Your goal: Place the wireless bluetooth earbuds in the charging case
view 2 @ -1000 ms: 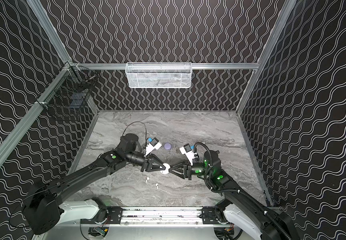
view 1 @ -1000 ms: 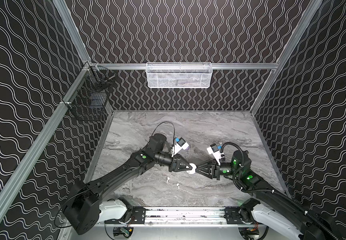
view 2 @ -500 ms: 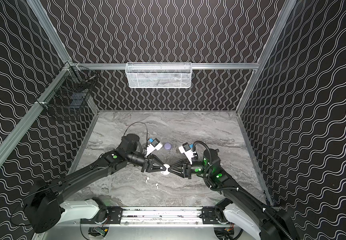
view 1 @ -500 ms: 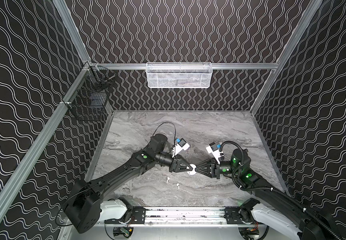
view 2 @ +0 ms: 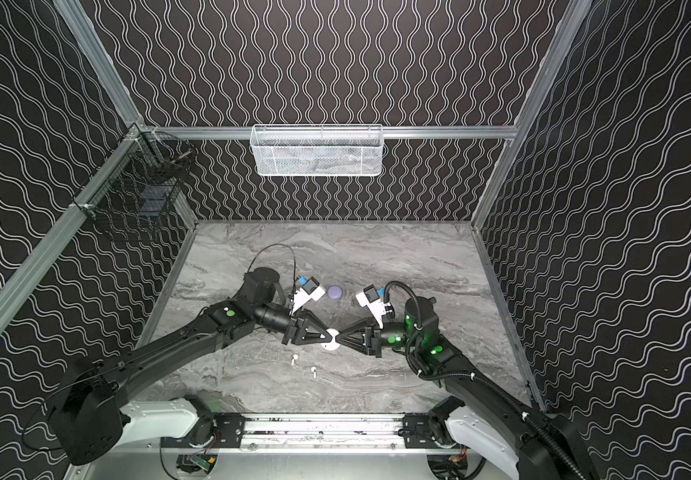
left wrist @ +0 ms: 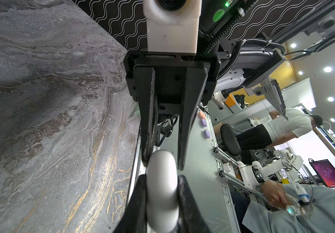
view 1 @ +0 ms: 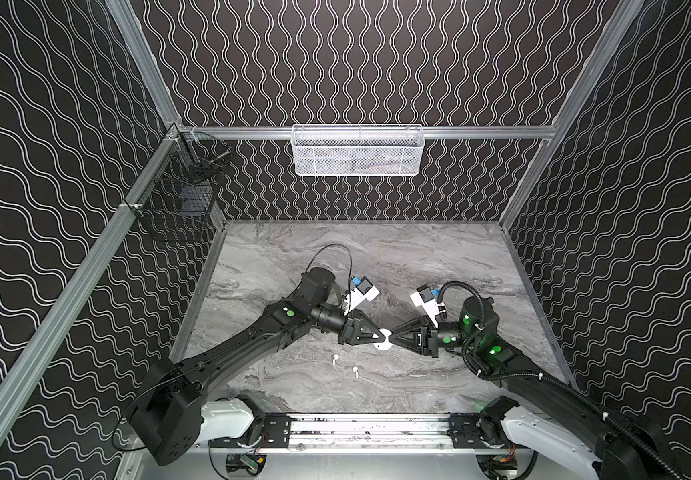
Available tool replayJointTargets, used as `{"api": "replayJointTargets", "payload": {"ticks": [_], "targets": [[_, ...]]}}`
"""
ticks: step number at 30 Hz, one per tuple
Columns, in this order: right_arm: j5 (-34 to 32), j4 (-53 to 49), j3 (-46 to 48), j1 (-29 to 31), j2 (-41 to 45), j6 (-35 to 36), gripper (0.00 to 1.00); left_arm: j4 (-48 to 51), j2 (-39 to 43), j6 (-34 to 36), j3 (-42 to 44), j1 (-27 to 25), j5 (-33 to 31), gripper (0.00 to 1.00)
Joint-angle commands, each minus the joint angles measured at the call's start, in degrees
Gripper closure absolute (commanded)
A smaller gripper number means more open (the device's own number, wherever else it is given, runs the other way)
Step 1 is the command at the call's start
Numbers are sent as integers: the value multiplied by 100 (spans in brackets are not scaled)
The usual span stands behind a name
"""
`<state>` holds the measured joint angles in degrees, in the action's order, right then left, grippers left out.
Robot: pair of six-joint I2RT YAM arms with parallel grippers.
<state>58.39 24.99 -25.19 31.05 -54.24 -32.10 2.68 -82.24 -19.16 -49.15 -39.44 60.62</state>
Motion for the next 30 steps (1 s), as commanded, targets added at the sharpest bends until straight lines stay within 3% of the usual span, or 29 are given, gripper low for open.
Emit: {"api": "replayJointTargets", "payload": {"ticks": [1, 11, 23, 30], "targets": [[202, 225, -64, 33, -25, 6, 72, -66, -17, 89, -47, -2, -54, 100], [181, 131, -109, 152, -75, 73, 75, -69, -45, 74, -51, -2, -64, 100], [36, -1, -115, 174, 5, 143, 89, -48, -24, 80, -60, -2, -99, 100], [-240, -168, -85, 174, 137, 212, 92, 167, 27, 191, -108, 14, -364, 69]]}}
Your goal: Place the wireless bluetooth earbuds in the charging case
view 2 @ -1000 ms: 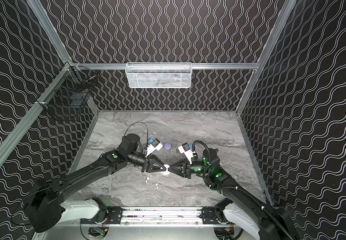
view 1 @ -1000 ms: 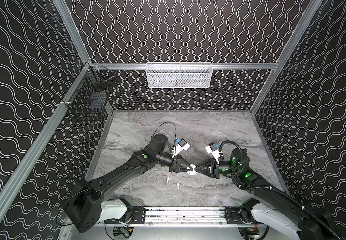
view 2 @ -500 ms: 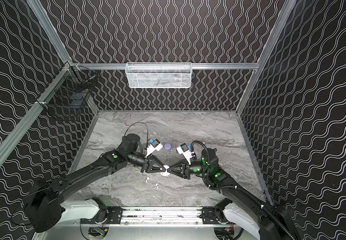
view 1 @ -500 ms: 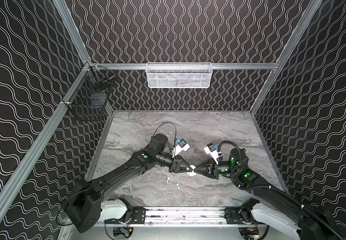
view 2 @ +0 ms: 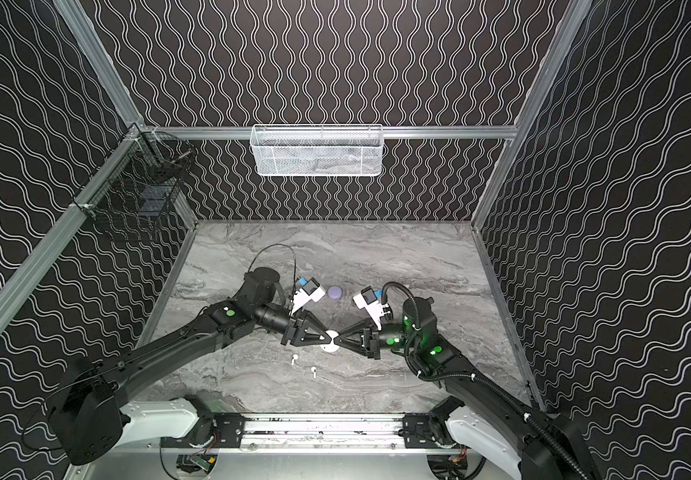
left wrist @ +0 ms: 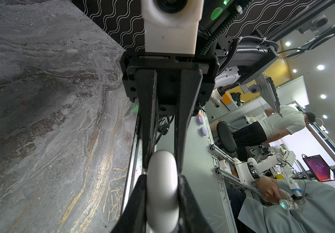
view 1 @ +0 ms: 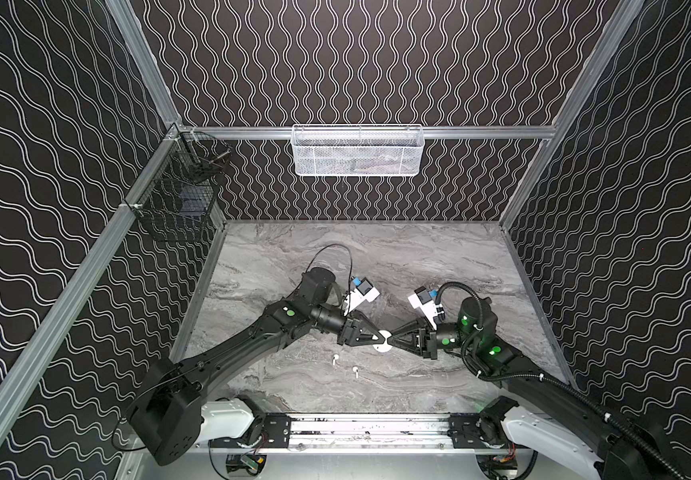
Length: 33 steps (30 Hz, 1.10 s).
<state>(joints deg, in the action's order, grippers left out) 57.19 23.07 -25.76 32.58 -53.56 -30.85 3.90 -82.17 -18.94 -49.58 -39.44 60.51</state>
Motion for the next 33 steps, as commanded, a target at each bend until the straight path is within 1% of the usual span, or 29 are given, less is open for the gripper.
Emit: {"api": "replayJointTargets", "payload": {"ticks": [1, 5, 7, 14, 20, 22, 24, 27, 31, 33], "targets": [[-182, 1, -10, 25, 118, 92, 93, 61, 42, 182, -62, 19, -390, 66], [-431, -55, 52, 12, 298, 63, 94, -226, 142, 4, 23, 52, -288, 58], [-577, -81, 62, 12, 404, 25, 94, -328, 188, -40, 52, 53, -273, 56], [-1327, -104, 119, -54, 786, -265, 93, -774, 380, -258, 181, 59, -134, 55], [-1730, 560, 307, -59, 963, -1013, 93, -1163, 542, -441, 306, 66, -101, 55], [-1720, 1049, 434, -59, 951, -1368, 94, -1251, 573, -470, 335, 76, -123, 55], [-1661, 1316, 479, -50, 894, -1559, 93, -1245, 565, -475, 335, 81, -161, 55], [-1640, 1465, 486, 15, 774, -1596, 93, -1357, 569, -562, 367, 111, -148, 55], [-1592, 1943, 524, 169, 579, -1722, 92, -1436, 560, -620, 388, 138, -141, 56], [-1650, 1903, 460, 283, 518, -1640, 92, -1481, 575, -641, 403, 138, -138, 56]]}}
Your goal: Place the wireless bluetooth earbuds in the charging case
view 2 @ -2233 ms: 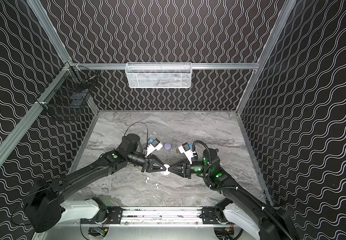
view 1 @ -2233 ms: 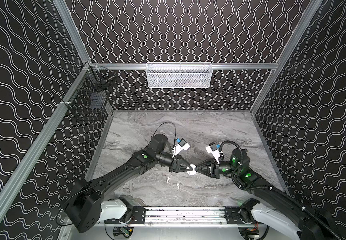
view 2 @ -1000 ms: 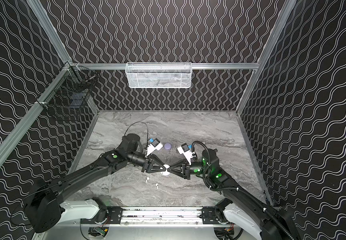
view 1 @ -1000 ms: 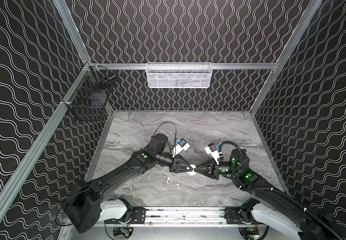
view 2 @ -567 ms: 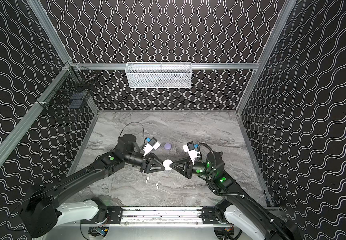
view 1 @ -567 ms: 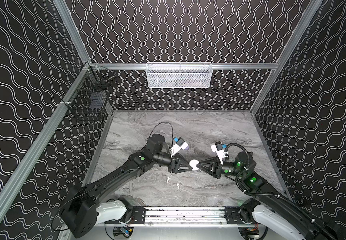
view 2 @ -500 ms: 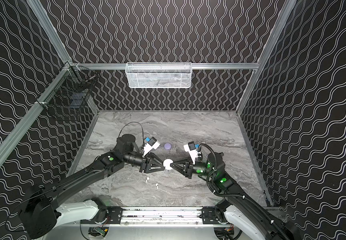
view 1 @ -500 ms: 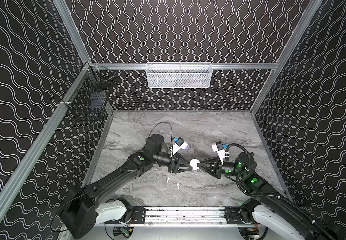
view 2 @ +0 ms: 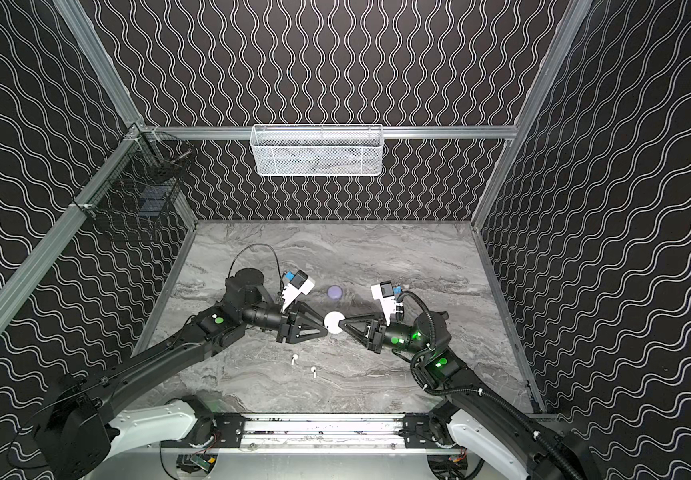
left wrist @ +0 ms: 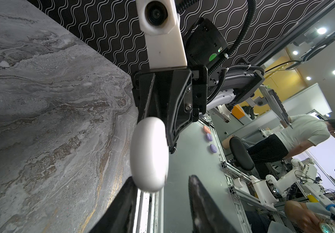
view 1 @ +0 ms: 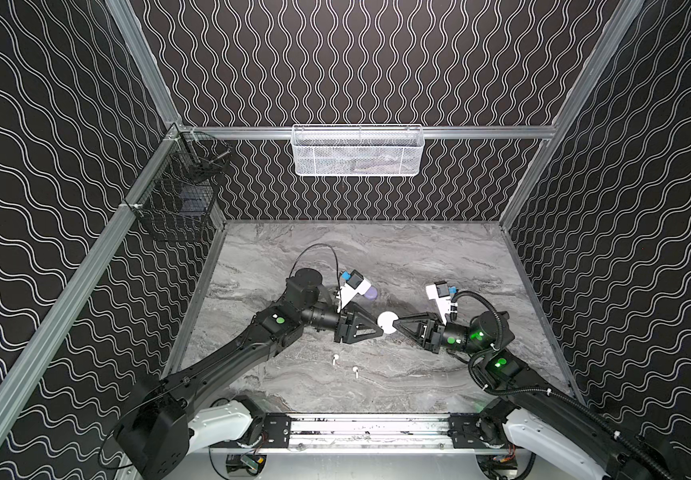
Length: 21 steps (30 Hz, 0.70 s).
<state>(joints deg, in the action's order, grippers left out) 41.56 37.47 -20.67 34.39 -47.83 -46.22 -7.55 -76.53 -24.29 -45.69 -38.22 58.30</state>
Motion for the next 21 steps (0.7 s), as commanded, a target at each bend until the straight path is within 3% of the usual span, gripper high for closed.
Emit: {"api": "replayJointTargets", "payload": {"ticks": [1, 9, 21], "targets": [[-150, 414, -60, 143, -64, -45, 92, -376, 23, -118, 25, 16, 89, 56], [-362, 530, -10, 199, -193, -50, 93, -593, 54, -263, 86, 34, 152, 66], [-490, 841, 36, 199, -315, -185, 93, -780, 85, -378, 130, 41, 184, 68]]}}
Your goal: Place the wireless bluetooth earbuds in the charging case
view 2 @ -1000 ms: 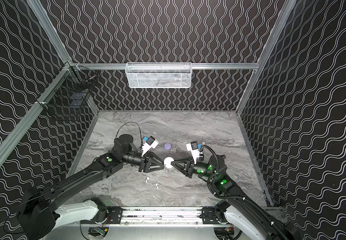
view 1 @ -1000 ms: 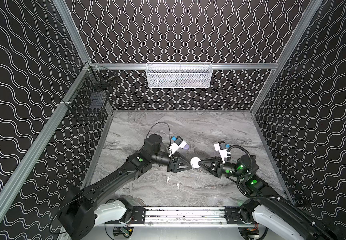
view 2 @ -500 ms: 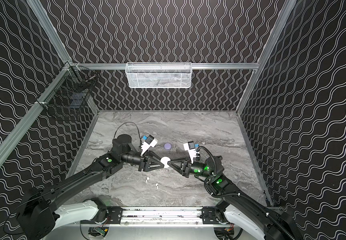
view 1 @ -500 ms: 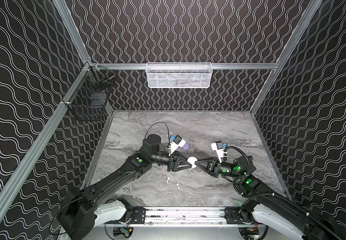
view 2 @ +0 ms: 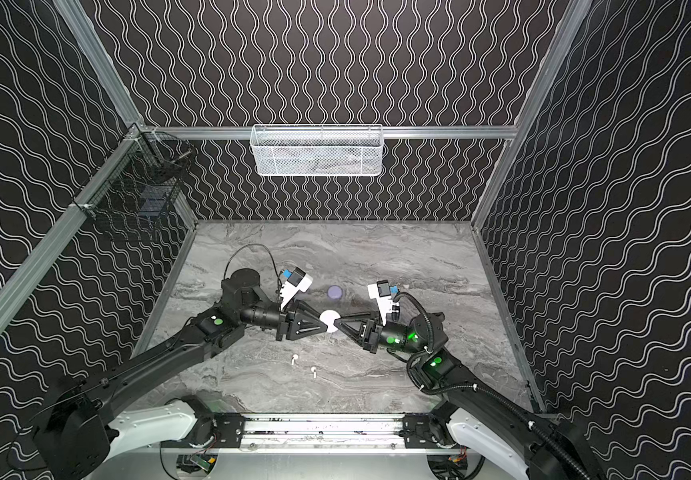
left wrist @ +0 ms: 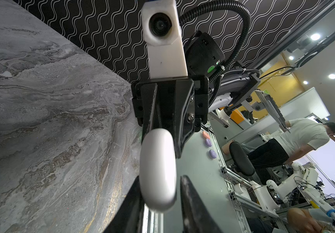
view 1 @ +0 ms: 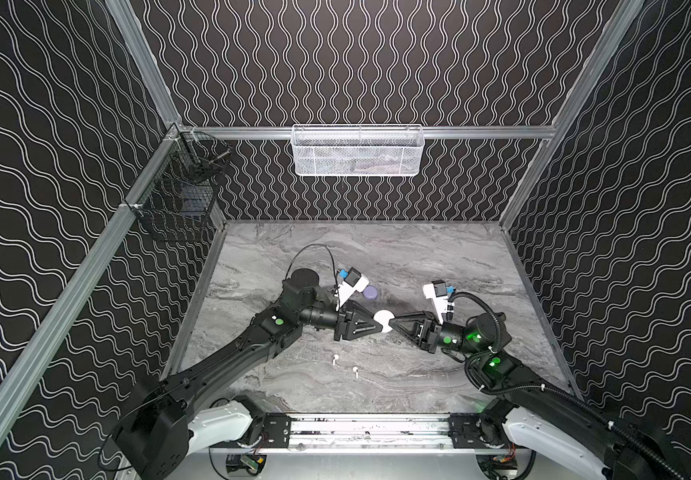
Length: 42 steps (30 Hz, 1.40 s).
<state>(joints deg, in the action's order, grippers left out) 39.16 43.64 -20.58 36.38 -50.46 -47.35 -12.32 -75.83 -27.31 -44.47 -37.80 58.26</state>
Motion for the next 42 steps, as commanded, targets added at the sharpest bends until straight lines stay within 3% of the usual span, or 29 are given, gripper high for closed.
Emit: {"api": "replayJointTargets", "payload": {"ticks": [1, 22, 38, 42], "targets": [[-219, 264, 25, 1, -87, -88, 93, -320, 16, -85, 12, 0, 192, 68], [-223, 569, 167, 31, -215, -191, 93, -838, -8, -443, 130, 56, 280, 75], [-180, 332, 29, 132, -341, -9, 93, -1183, -80, -701, 202, 105, 343, 73], [-189, 263, 1, 141, -337, 33, 93, -1255, -83, -751, 208, 115, 348, 76]]}}
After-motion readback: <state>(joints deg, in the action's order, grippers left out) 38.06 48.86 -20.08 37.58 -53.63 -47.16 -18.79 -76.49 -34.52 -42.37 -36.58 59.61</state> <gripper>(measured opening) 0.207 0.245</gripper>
